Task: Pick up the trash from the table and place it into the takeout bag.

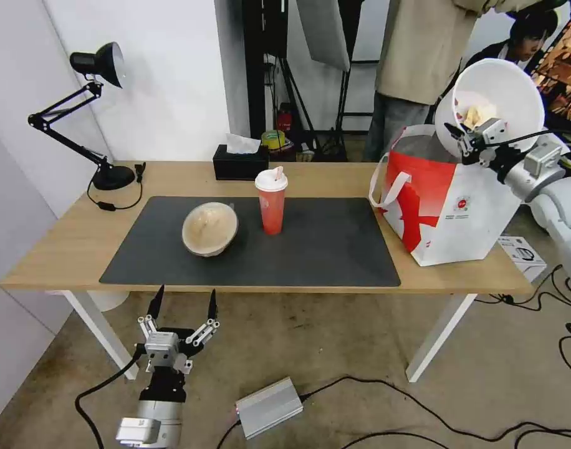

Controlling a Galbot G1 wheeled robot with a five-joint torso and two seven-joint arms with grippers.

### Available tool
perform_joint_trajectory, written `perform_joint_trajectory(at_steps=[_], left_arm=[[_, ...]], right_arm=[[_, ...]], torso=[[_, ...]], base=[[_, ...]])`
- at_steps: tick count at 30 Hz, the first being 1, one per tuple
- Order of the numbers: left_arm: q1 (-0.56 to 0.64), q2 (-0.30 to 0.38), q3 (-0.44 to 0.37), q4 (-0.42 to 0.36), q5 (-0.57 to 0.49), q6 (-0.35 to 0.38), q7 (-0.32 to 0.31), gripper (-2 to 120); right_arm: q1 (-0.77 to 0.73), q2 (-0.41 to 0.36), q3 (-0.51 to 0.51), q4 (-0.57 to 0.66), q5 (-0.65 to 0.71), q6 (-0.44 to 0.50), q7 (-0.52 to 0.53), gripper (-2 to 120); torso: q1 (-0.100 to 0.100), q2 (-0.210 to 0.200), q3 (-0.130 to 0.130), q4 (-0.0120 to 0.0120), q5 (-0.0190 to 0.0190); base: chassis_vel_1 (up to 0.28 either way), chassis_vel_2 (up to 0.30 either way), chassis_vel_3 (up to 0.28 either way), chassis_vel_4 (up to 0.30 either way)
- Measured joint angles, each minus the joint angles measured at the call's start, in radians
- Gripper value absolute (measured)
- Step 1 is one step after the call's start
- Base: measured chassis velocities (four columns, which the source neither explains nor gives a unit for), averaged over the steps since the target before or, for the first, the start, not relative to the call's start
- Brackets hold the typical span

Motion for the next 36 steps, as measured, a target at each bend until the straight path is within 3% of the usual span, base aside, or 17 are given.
perform_joint_trajectory(at_steps=[36], left_arm=[[-0.016,0.004,0.001,0.036,-0.005,-0.004,0.007,100]], right_arm=[[0.092,0.033,-0.039,-0.078,-0.013,0.019,0.007,0]], torso=[[0.0,0.0,0.0,0.0,0.0]], base=[[0.0,0.0,0.0,0.0]])
